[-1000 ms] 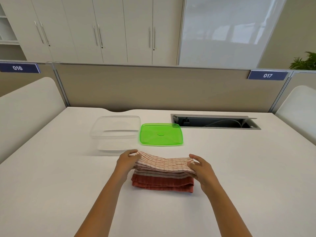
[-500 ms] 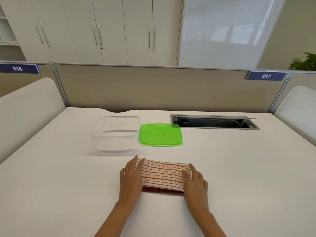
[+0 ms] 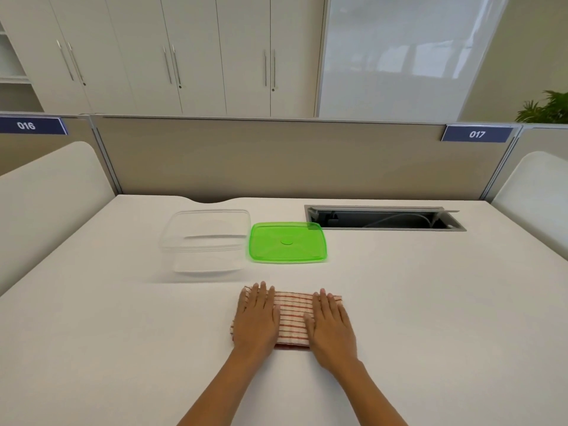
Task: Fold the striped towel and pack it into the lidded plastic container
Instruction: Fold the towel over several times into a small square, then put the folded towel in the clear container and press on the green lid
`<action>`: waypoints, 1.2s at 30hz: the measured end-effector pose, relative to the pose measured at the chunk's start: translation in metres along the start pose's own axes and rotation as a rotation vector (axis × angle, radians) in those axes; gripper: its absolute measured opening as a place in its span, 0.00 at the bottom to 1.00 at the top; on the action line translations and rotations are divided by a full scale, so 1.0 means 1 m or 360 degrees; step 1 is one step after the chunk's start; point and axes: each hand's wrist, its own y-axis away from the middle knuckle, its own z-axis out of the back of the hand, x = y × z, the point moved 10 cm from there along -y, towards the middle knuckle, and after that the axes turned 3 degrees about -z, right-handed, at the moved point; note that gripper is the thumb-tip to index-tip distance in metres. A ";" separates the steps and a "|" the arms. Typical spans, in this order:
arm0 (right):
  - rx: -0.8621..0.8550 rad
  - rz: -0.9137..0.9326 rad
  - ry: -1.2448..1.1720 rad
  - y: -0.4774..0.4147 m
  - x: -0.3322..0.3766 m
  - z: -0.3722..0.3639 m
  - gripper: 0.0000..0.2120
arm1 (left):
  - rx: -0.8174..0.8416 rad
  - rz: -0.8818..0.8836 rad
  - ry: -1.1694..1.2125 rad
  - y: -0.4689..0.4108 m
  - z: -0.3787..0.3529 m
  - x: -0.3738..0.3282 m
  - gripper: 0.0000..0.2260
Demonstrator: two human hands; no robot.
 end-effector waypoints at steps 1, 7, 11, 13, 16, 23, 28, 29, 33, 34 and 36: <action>-0.0012 -0.0063 -0.0003 0.000 -0.009 0.001 0.27 | -0.0034 0.0032 -0.0011 0.001 0.002 0.004 0.23; -0.0063 -0.0298 -0.0162 0.005 -0.034 0.008 0.27 | -0.0179 0.0409 0.0215 0.010 0.015 0.043 0.24; -0.0210 -0.0407 -0.0127 0.007 -0.037 0.023 0.30 | -0.0163 0.0598 0.0365 0.015 0.017 0.058 0.19; -0.0217 -0.0472 -0.0143 0.007 -0.041 0.027 0.31 | -0.0187 0.0568 0.0256 0.016 0.022 0.056 0.16; -0.0121 -0.0615 -0.0360 0.005 -0.053 0.025 0.29 | -0.0187 0.0583 0.0218 0.016 0.025 0.058 0.15; 0.0009 -0.0630 -0.0708 -0.001 -0.055 0.019 0.20 | 0.0254 0.0899 0.0788 0.011 -0.006 0.088 0.22; 0.0016 -0.0584 -0.1394 -0.001 -0.052 0.019 0.12 | 0.0115 0.0786 0.1401 0.006 -0.006 0.081 0.13; 0.0054 -0.0591 -0.1562 -0.001 -0.051 0.017 0.10 | 0.0108 0.0787 0.1590 0.007 -0.006 0.078 0.10; 0.0030 -0.0525 -0.1737 -0.003 -0.048 0.020 0.08 | 0.0108 0.0768 0.1850 0.006 -0.001 0.077 0.07; 0.0010 -0.0521 -0.1725 -0.005 -0.048 0.022 0.07 | 0.0089 0.0755 0.1824 0.006 0.002 0.078 0.07; 0.0024 -0.0546 -0.1729 -0.008 -0.044 0.023 0.05 | 0.0031 0.0743 0.1755 0.004 0.008 0.083 0.08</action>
